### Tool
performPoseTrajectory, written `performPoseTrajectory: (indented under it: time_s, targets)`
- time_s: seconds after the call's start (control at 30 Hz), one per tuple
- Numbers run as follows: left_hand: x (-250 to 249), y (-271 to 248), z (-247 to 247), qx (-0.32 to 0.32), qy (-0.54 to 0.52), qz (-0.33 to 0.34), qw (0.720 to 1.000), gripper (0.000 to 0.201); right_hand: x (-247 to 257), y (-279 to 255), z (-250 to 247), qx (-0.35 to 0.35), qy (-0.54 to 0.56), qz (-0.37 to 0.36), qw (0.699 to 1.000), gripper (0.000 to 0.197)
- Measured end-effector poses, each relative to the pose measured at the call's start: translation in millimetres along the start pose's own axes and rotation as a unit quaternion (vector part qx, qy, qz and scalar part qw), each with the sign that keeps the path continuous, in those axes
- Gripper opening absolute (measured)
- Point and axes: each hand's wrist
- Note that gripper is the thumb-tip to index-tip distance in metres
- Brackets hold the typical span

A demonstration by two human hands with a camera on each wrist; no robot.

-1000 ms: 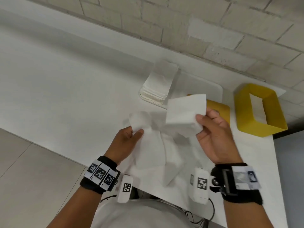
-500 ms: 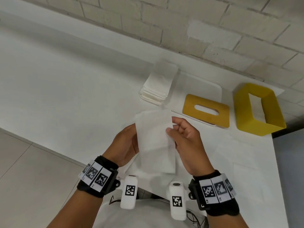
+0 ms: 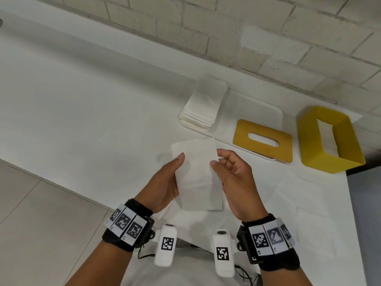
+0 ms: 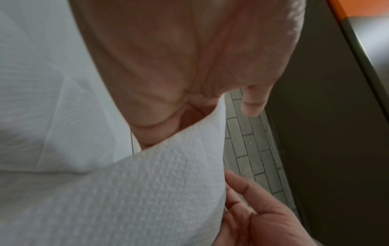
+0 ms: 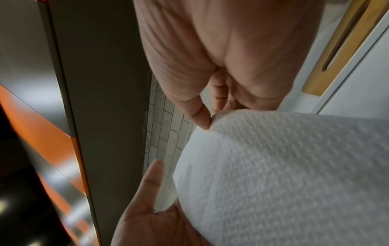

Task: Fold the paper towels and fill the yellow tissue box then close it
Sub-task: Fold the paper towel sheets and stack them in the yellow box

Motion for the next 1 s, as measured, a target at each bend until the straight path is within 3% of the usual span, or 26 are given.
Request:
performPoseTrajectory:
  time_s: [0.13, 0.43, 0.57, 0.7, 0.8, 0.9, 1.0]
  targets:
    - [1.9, 2.9, -1.6, -0.024, 0.027, -0.009, 0.999, 0.035, 0.2, 3.3, -0.2, -0.016, 0.001, 0.008, 1.0, 0.021]
    - [2.4, 7.2, -1.1, -0.055, 0.046, -0.021, 0.997, 0.039, -4.3, 7.7, -2.4, -0.013, -0.006, 0.021, 1.0, 0.022]
    - [0.9, 8.4, -8.7, -0.126, 0.071, -0.023, 0.989, 0.031, -10.0, 11.4, -12.2, -0.031, -0.01, 0.065, 0.997, 0.022]
    - [-6.2, 4.0, -35.2, -0.227, 0.083, 0.01, 0.97, 0.028, -33.1, 14.0, -41.7, -0.098, -0.182, 0.125, 0.97, 0.021]
    - [-9.6, -4.9, -55.3, -0.276, 0.09, 0.009, 0.957, 0.025, -49.5, 15.1, -47.5, -0.043, -0.313, 0.183, 0.931, 0.037]
    - [-8.3, -10.5, -62.2, -0.283, 0.105, -0.012, 0.953, 0.024, -59.4, 17.7, -34.3, 0.008, -0.359, 0.167, 0.918, 0.052]
    - [-5.2, -10.7, -62.3, -0.287, 0.111, -0.035, 0.951, 0.024, -66.5, 22.1, -20.3, 0.016, -0.418, 0.159, 0.894, 0.065]
Point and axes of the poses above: each hand's wrist, its own y-axis towards the middle knuckle, its own z-axis out of the palm, x = y × z, and after that the axes turned 10 degrees about x, right-handed
